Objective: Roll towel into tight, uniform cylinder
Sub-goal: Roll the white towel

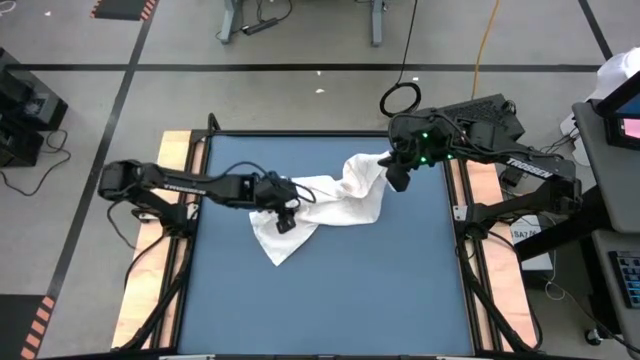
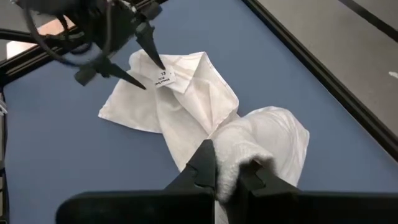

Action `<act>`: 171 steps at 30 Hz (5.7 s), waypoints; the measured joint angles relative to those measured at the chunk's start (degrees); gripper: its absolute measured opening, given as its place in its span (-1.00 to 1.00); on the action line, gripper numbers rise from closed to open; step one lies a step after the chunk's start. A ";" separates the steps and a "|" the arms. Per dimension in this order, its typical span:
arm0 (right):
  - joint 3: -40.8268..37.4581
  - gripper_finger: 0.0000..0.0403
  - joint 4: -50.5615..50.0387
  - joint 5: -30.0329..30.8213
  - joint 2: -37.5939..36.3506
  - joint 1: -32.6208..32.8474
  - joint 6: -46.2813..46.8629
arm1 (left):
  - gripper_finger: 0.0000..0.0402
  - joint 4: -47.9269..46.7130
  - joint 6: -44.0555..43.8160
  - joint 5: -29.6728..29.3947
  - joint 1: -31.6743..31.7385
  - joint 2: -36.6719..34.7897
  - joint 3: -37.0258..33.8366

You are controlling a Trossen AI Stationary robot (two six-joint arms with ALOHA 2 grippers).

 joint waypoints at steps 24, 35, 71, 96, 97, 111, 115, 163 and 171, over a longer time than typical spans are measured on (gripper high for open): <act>0.00 -1.00 -0.83 -0.04 -0.02 -0.04 -0.59 | -0.92 -15.87 -5.41 -7.95 -0.94 7.88 11.07; 0.00 -1.00 -2.75 -0.09 -0.02 -0.04 -1.47 | -0.16 -15.01 -9.13 -4.13 -8.92 5.57 7.22; 0.00 -1.00 -7.15 -0.03 -0.02 -0.07 -2.15 | -0.91 -13.52 -3.82 -6.35 -0.33 11.71 10.14; 0.00 -1.00 -10.32 -1.68 -0.07 0.15 -1.21 | -0.58 -21.60 -1.88 1.05 -1.51 10.04 9.75; 0.00 -1.00 -10.49 -1.82 -0.07 0.15 -1.21 | -0.53 -22.88 -2.33 0.24 -2.29 9.92 9.75; 0.02 -1.00 -14.19 -6.59 -2.57 0.15 1.94 | -0.02 -28.08 -2.88 -0.38 -1.34 -6.89 -0.31; 0.05 -1.00 -17.29 -7.59 -3.64 0.15 2.86 | -0.02 -21.09 -3.11 3.21 -0.68 -11.04 -2.81; 0.00 -1.00 -12.68 0.24 -6.97 11.32 51.29 | -0.02 14.41 46.37 21.88 16.45 0.45 -6.12; 0.00 -1.00 -12.68 2.09 -6.97 11.32 52.21 | -0.02 16.23 46.11 13.44 16.63 7.41 -6.14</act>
